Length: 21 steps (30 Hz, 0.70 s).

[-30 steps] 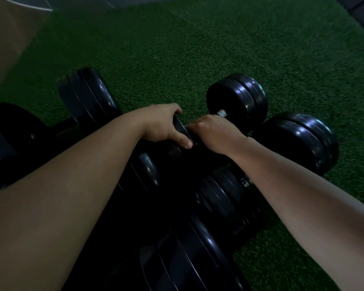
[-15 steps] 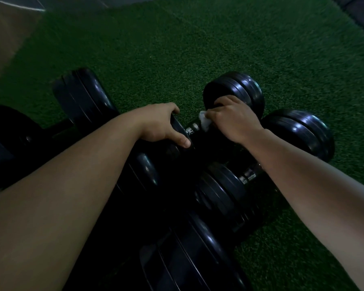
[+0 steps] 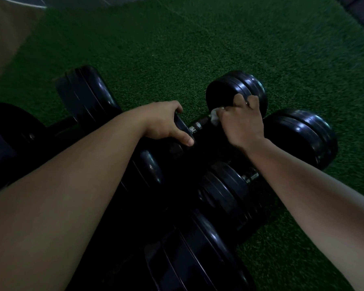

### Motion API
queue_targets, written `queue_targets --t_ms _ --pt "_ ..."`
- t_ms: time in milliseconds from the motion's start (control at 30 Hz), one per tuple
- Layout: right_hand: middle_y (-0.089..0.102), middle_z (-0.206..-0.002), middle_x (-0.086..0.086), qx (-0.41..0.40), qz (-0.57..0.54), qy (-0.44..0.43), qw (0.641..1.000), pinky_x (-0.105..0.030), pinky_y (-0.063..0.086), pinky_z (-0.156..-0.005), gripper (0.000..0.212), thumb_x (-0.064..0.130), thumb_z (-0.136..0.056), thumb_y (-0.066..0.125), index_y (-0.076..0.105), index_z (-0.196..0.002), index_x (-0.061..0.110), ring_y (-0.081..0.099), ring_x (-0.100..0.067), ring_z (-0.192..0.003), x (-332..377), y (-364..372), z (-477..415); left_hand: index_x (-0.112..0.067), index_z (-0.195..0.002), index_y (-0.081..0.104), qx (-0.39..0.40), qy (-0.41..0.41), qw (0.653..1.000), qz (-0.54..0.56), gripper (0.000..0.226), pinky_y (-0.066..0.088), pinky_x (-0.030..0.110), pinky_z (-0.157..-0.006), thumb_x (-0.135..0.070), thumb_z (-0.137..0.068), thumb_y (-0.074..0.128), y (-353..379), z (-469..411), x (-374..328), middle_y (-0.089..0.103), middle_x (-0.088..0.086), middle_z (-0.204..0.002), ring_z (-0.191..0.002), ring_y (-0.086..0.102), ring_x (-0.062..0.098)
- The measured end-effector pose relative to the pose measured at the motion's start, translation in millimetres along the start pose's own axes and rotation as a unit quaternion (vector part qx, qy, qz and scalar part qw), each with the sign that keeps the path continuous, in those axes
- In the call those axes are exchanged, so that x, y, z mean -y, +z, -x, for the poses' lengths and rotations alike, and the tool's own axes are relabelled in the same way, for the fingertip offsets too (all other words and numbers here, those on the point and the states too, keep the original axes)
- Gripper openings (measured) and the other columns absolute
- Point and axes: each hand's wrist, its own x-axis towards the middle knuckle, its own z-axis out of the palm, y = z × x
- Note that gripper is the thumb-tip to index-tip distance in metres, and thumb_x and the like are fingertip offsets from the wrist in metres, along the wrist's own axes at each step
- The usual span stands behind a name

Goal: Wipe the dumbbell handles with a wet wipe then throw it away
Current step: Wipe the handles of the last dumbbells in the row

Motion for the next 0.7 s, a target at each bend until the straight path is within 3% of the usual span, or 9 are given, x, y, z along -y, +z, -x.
queue_targets --t_ms 133,267,400,533,633,700 --pt "0.072 -0.089 -0.005 -0.011 -0.136 0.055 0.989 -0.04 0.026 -0.092 0.018 0.02 -0.092 0.058 0.071 -0.103 0.023 0.054 -0.029 -0.104 0 -11 12 -0.025 -0.13 0.049 -0.004 0.0 1.0 -0.009 0.089 0.048 0.037 -0.09 -0.064 -0.057 0.083 -1 1 -1 0.059 -0.004 -0.115 -0.103 0.056 0.018" --pt "0.072 -0.092 -0.005 -0.033 -0.345 0.101 0.933 -0.034 0.047 -0.075 0.016 0.021 -0.089 0.066 0.072 -0.104 0.02 0.065 -0.028 -0.089 -6 -27 33 -0.026 -0.128 0.049 -0.014 0.019 1.0 -0.009 0.083 0.045 0.035 -0.084 -0.061 -0.061 0.083 -1 5 -2 0.055 -0.005 -0.108 -0.099 0.054 0.018" --pt "0.054 -0.086 0.003 -0.049 -0.455 0.154 0.876 -0.005 0.035 -0.063 0.009 0.023 -0.086 0.074 0.072 -0.092 0.018 0.056 -0.013 -0.075 -11 -40 56 -0.028 -0.132 0.049 -0.034 0.074 0.997 -0.016 0.077 0.038 0.029 -0.085 -0.049 -0.067 0.085 4 11 -6 0.053 -0.001 -0.128 -0.106 0.048 0.015" --pt "0.061 -0.088 0.006 -0.058 -0.518 0.186 0.833 -0.007 0.038 -0.068 0.019 0.022 -0.084 0.076 0.072 -0.103 0.019 0.06 -0.009 -0.079 -7 -59 78 -0.03 -0.128 0.054 -0.061 0.129 0.99 -0.012 0.059 0.037 0.03 -0.103 -0.037 -0.076 0.081 12 22 -17 0.05 0.001 -0.142 -0.132 0.044 0.019" --pt "0.065 -0.086 0.016 -0.073 -0.591 0.216 0.774 -0.01 0.047 -0.07 0.025 0.019 -0.083 0.078 0.067 -0.105 0.022 0.064 0.002 -0.079 -4 -74 93 -0.029 -0.123 0.059 -0.131 0.18 0.972 0.079 0.043 0.039 0.022 -0.093 -0.034 -0.084 0.075 24 35 -37 0.061 -0.005 -0.128 -0.119 0.054 0.009" --pt "0.067 -0.086 0.014 -0.091 -0.612 0.236 0.75 -0.008 0.047 -0.068 0.024 0.02 -0.083 0.079 0.062 -0.099 0.025 0.065 0.004 -0.079 -3 -81 102 -0.028 -0.115 0.062 -0.153 0.212 0.949 0.177 0.029 0.048 0.026 -0.094 -0.032 -0.088 0.071 35 42 -55 0.067 -0.008 -0.114 -0.108 0.062 0.005"
